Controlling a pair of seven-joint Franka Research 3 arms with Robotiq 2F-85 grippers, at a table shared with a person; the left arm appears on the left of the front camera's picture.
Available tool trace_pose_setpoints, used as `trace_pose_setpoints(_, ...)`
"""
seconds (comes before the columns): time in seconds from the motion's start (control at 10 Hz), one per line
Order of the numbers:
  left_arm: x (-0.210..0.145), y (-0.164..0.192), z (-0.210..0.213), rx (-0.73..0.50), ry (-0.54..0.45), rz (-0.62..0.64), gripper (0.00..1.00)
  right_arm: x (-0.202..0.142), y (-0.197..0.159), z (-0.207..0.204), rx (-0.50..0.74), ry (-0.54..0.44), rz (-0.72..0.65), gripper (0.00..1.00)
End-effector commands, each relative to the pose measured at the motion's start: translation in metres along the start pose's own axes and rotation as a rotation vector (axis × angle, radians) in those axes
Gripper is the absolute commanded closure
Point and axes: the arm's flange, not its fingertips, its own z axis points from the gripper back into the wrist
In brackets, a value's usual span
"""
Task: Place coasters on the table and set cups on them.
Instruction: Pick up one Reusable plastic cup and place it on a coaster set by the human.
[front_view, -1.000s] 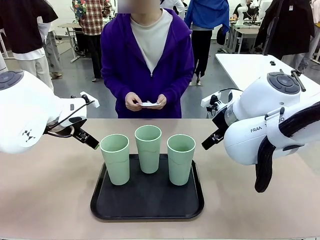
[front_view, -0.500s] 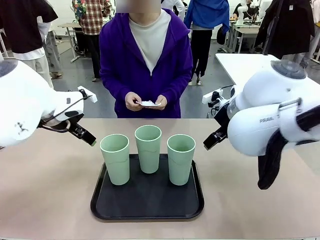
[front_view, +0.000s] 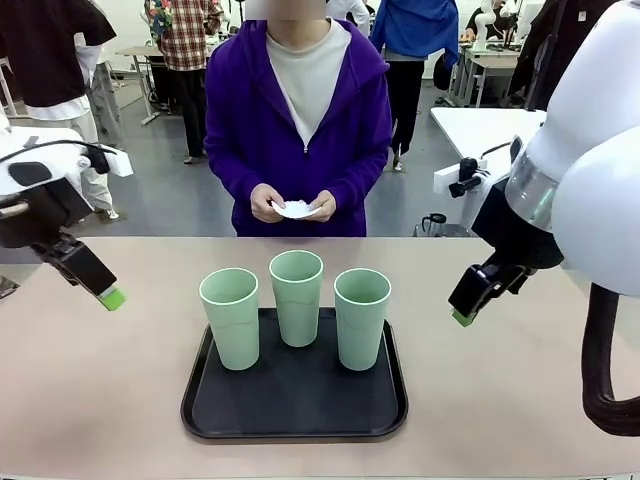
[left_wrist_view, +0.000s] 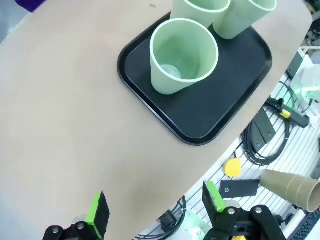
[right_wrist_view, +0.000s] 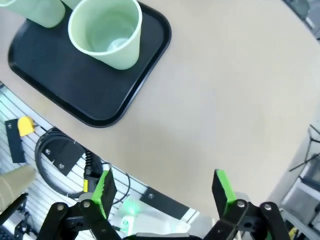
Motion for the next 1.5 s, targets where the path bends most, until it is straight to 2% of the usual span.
trace_pose_setpoints(0.0, 0.023, 0.013, -0.024, 0.077, -0.033, -0.013, 0.00, 0.020, -0.010, -0.019, -0.024, -0.032, 0.008, 0.00)
trace_pose_setpoints(0.1, 0.023, 0.013, -0.024, 0.077, -0.033, -0.013, 0.00, 0.020, -0.010, -0.019, -0.024, -0.032, 0.008, 0.00)
trace_pose_setpoints(0.2, 0.006, 0.002, -0.005, 0.018, -0.012, -0.001, 0.00, 0.004, -0.002, -0.004, -0.003, -0.009, 0.000, 0.00)
trace_pose_setpoints(0.3, 0.001, 0.029, -0.008, -0.198, -0.087, 0.066, 0.00, -0.009, -0.036, -0.017, 0.369, -0.195, -0.120, 0.00)
trace_pose_setpoints(0.4, -0.005, 0.054, -0.005, -0.394, -0.209, 0.106, 0.00, -0.026, -0.072, -0.023, 0.665, -0.364, -0.262, 0.00)
trace_pose_setpoints(0.5, -0.018, 0.083, -0.004, -0.616, -0.323, 0.170, 0.00, -0.046, -0.103, -0.035, 0.885, -0.456, -0.424, 0.00)
trace_pose_setpoints(0.6, -0.025, 0.120, -0.010, -0.855, -0.407, 0.224, 0.00, -0.064, -0.133, -0.048, 1.067, -0.559, -0.529, 0.00)
trace_pose_setpoints(0.7, -0.042, 0.151, -0.019, -1.111, -0.533, 0.226, 0.00, -0.085, -0.161, -0.064, 1.262, -0.642, -0.632, 0.00)
trace_pose_setpoints(0.8, -0.060, 0.167, -0.032, -1.229, -0.556, 0.267, 0.00, -0.100, -0.172, -0.076, 1.364, -0.635, -0.679, 0.00)
trace_pose_setpoints(0.9, -0.070, 0.180, -0.038, -1.299, -0.543, 0.336, 0.00, -0.109, -0.176, -0.085, 1.432, -0.636, -0.687, 0.00)
trace_pose_setpoints(1.0, -0.075, 0.188, -0.040, -1.315, -0.528, 0.382, 0.00, -0.116, -0.178, -0.092, 1.454, -0.623, -0.707, 0.00)
trace_pose_setpoints(1.2, -0.088, 0.187, -0.036, -1.271, -0.499, 0.470, 0.00, -0.131, -0.179, -0.099, 1.473, -0.558, -0.746, 0.00)
trace_pose_setpoints(1.4, -0.094, 0.183, -0.025, -1.184, -0.424, 0.532, 0.00, -0.142, -0.173, -0.101, 1.460, -0.498, -0.776, 0.00)
